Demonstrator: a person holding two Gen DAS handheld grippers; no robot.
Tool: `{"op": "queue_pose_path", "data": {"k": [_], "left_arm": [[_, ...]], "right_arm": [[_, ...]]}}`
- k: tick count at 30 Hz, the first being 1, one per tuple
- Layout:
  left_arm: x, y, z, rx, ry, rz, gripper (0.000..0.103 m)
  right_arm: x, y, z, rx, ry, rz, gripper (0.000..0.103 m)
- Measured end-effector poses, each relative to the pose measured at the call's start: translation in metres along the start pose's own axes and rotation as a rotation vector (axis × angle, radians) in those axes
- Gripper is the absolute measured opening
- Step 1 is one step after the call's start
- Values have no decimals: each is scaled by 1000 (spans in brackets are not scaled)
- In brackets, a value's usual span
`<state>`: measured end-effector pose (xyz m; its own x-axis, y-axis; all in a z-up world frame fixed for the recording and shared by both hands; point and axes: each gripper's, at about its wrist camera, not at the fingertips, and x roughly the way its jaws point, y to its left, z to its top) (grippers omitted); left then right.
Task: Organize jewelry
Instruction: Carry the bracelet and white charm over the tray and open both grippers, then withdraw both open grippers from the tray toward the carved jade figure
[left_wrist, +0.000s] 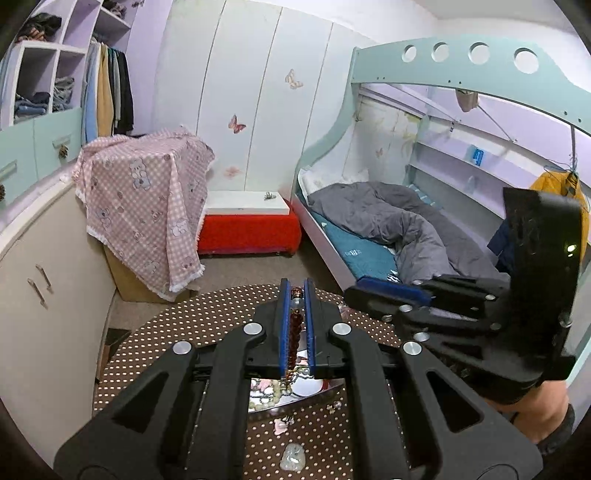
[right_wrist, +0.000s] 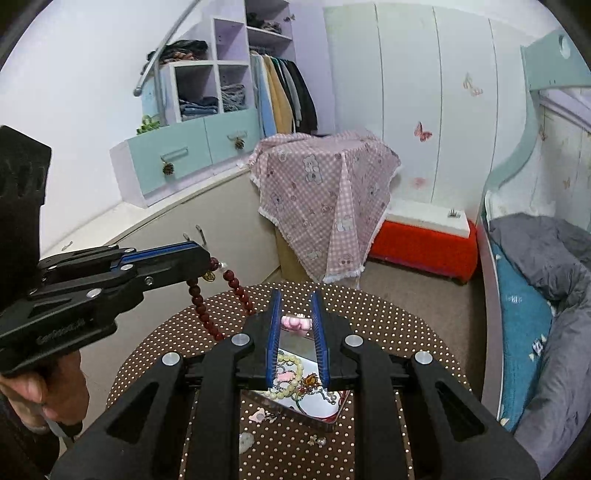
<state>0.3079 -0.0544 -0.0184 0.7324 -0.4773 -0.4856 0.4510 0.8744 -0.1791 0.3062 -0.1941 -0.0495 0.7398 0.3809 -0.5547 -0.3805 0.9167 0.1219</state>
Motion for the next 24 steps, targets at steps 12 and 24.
{"op": "queue_pose_path", "data": {"k": [12, 24], "left_arm": [[22, 30, -5, -97, 20, 117, 97], [-23, 40, -21, -85, -60, 258, 97]], "right_arm": [[24, -35, -15, 179, 34, -43, 94], [-3, -44, -20, 219, -8, -104, 95]]}}
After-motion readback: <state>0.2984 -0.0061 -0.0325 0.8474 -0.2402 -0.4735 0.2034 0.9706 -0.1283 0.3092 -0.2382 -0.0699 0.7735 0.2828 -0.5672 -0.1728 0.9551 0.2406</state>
